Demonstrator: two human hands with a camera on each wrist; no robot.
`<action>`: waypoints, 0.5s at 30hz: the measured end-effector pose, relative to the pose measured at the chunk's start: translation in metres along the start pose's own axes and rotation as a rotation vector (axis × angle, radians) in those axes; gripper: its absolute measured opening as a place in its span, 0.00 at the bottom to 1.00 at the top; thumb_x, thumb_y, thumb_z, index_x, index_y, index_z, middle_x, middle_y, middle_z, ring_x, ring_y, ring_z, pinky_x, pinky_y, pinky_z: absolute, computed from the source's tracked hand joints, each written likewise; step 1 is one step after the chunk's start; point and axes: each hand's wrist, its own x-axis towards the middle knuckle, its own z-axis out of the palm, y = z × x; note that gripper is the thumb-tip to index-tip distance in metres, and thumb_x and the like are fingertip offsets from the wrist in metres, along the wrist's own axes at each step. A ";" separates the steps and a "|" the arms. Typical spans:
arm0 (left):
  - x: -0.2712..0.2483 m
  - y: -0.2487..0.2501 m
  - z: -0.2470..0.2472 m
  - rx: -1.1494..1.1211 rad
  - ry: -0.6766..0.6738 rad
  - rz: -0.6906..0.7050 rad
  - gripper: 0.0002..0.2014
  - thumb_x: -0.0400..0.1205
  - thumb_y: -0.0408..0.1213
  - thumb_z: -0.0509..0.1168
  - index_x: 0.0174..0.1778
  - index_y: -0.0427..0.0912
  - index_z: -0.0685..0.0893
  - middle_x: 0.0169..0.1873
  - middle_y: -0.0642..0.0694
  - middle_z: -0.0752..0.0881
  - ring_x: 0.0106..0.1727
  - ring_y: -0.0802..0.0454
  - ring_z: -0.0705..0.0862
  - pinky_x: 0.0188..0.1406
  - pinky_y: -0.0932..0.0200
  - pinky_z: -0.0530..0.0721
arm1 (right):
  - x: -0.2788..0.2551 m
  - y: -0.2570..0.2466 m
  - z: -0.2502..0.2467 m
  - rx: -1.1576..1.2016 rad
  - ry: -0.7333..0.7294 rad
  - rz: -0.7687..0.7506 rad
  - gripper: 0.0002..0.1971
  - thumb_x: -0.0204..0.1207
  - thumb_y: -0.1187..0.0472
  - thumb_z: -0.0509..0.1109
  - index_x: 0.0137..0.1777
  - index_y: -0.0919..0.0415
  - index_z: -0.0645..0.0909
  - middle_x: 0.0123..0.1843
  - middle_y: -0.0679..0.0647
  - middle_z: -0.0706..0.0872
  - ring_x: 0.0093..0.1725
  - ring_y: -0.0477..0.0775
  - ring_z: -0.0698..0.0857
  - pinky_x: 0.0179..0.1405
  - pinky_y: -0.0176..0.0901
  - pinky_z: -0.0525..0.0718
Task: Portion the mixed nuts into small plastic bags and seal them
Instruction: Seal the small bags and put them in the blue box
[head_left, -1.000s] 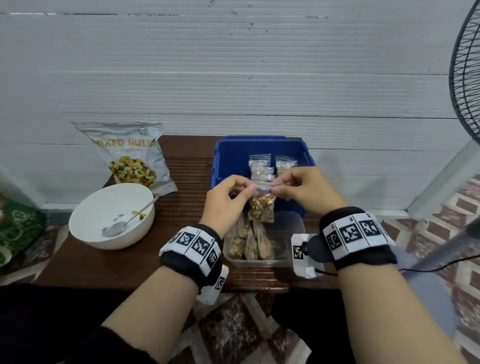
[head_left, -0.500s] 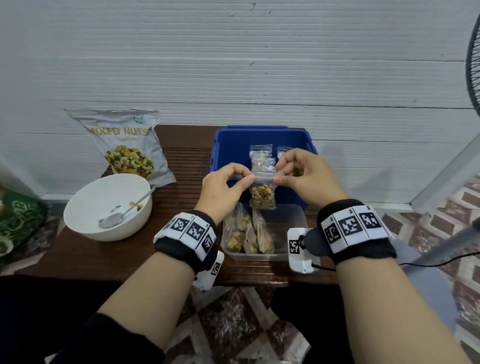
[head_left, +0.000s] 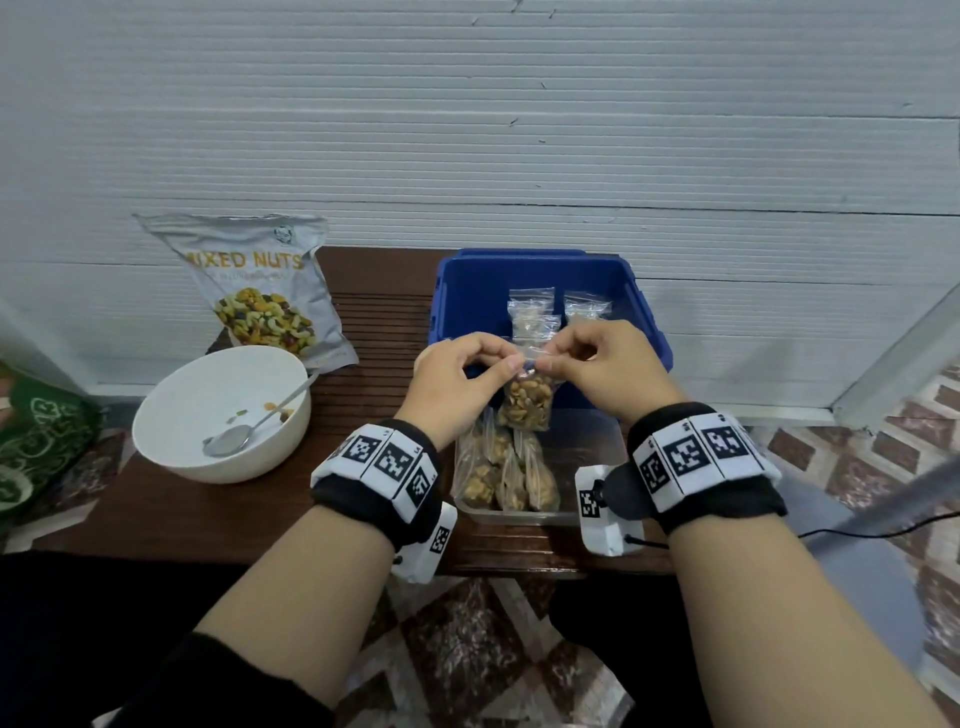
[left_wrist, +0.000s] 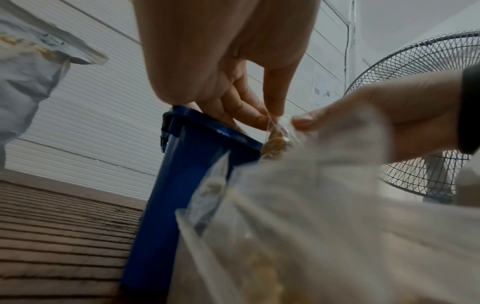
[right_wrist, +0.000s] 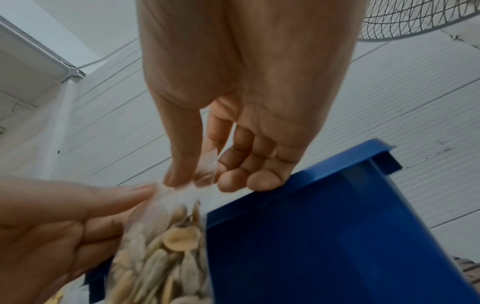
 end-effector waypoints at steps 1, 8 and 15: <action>0.000 -0.001 0.000 0.015 -0.001 0.001 0.05 0.79 0.42 0.71 0.40 0.59 0.86 0.41 0.56 0.90 0.46 0.63 0.86 0.66 0.47 0.79 | 0.000 -0.001 0.001 -0.010 -0.003 0.008 0.04 0.73 0.62 0.77 0.38 0.56 0.85 0.39 0.58 0.89 0.42 0.58 0.86 0.47 0.49 0.85; 0.004 -0.003 0.002 0.024 -0.006 -0.065 0.05 0.75 0.52 0.68 0.35 0.67 0.87 0.40 0.60 0.90 0.52 0.61 0.86 0.74 0.37 0.70 | -0.002 -0.007 -0.001 0.004 -0.103 0.060 0.09 0.76 0.70 0.69 0.40 0.55 0.85 0.39 0.53 0.88 0.45 0.53 0.86 0.51 0.44 0.83; 0.005 -0.005 -0.001 0.029 -0.013 -0.105 0.06 0.83 0.42 0.67 0.46 0.50 0.90 0.48 0.54 0.90 0.59 0.56 0.84 0.72 0.42 0.73 | -0.005 -0.010 0.000 -0.020 -0.073 0.041 0.06 0.76 0.59 0.74 0.41 0.60 0.86 0.40 0.61 0.89 0.45 0.59 0.87 0.48 0.49 0.84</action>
